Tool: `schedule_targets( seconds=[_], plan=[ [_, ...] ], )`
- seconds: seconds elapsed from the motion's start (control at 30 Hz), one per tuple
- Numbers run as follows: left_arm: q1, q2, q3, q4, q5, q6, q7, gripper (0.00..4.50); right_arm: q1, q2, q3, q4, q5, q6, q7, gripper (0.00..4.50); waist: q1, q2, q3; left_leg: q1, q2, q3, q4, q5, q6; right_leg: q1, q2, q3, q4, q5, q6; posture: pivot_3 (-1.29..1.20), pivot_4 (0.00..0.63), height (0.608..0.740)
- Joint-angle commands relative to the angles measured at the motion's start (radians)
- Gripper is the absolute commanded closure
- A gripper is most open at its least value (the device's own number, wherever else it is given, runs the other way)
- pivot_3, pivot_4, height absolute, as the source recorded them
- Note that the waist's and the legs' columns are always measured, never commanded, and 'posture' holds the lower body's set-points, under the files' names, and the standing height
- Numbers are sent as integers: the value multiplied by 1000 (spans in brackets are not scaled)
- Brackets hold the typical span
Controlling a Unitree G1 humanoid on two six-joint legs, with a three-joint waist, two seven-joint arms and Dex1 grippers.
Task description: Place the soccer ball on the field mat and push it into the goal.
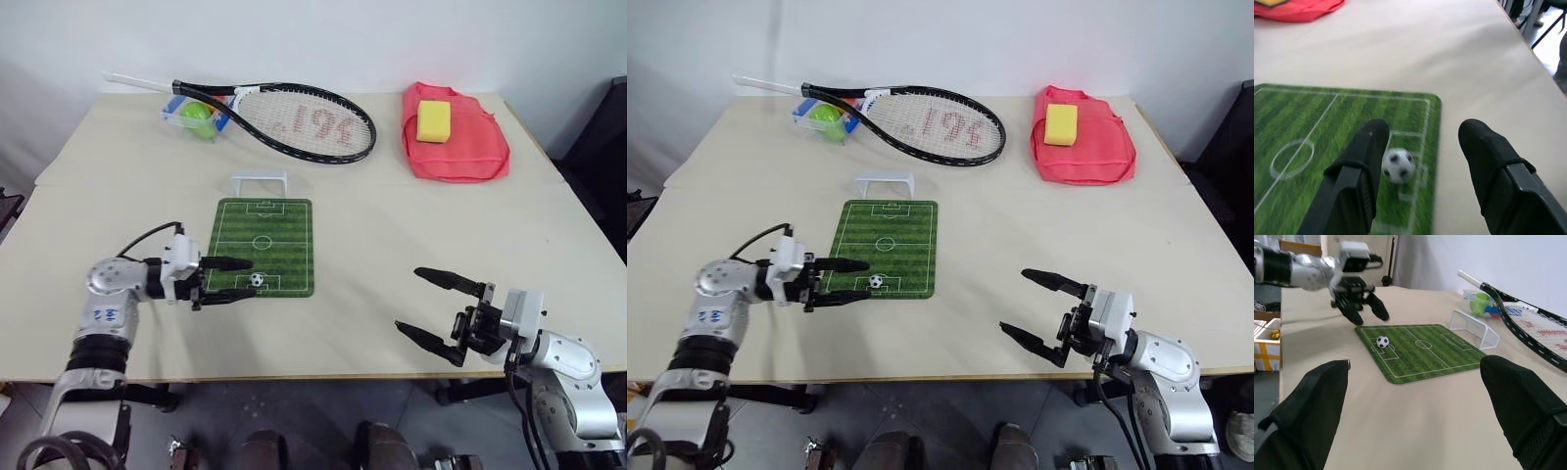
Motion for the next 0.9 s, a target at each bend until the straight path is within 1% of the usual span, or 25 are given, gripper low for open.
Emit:
schedule_targets(
  seconds=[0.03, 0.17, 0.2, 0.3, 0.47, 0.5, 0.53, 0.63, 0.77, 0.9],
  plan=[
    [72, 71, 97, -145, -76, 72, 29, 1780, -29, 10, 0, 15, 13, -20, 13, 0, -5, 0, 0, 0, 0, 0, 0, 0, 0, 0, 0, 0, 0, 0, 0, 0, 150, 740],
    [202, 120, 185, -233, -129, 126, 41, 1780, -57, 26, -11, 51, 21, -52, 26, 0, -7, 0, 0, 1, 0, 0, 0, 0, 0, 0, 0, 1, 1, 0, 0, 0, 150, 740],
    [237, 129, 195, -246, -133, 135, 36, 1959, -60, 26, -14, 60, 22, -60, 31, 0, -7, 1, 0, 1, 0, 0, 0, 0, 0, 0, 0, 1, 1, 0, 0, 0, 150, 740],
    [364, 131, 209, -279, -140, 136, 10, 2600, -71, 21, -28, 90, 26, -87, 55, 0, -7, 1, 0, 1, 0, 0, 0, -1, 0, 0, 0, 1, 0, 0, 0, 0, 150, 740],
    [481, 90, 202, -333, -140, 128, 26, 4286, -69, -4, -30, 99, 48, -102, 133, 0, -3, 1, 0, 1, 0, 0, 0, -1, 0, 0, 0, 1, 0, 0, 0, 0, 150, 740],
    [496, 77, 200, -336, -142, 129, 33, 4462, -63, -16, -23, 102, 40, -121, 167, 0, -3, 1, 0, 1, 0, 0, 0, -1, 0, 0, 0, 1, 0, 0, 0, 0, 150, 740],
    [503, 55, 199, -341, -140, 119, 53, 4462, -53, -30, -14, 105, 35, -130, 203, 0, -3, 1, 0, 1, 0, 0, 0, -1, 0, 0, 0, 2, 1, 0, 0, 0, 150, 740],
    [501, -8, 171, -377, -131, 118, 113, 4462, -45, -24, -19, 113, 40, -124, 200, 0, -4, 1, 0, 1, 0, 1, 0, -1, 0, 0, 0, 2, 0, 0, 0, 0, 150, 740],
    [430, -47, 129, -379, -122, 151, 168, 4462, -48, -15, -22, 125, 39, -114, 185, 0, -2, 1, 0, 1, 0, 1, 0, -1, 0, 0, 0, 2, 1, 0, -1, 0, 150, 740],
    [323, -70, 42, -307, -60, 142, 184, 4462, -43, -13, -17, 140, 25, -116, 182, 0, 0, 1, 0, 2, 0, 1, 1, -1, 0, 0, 0, 2, 1, 0, -1, 0, 150, 740]
  ],
)
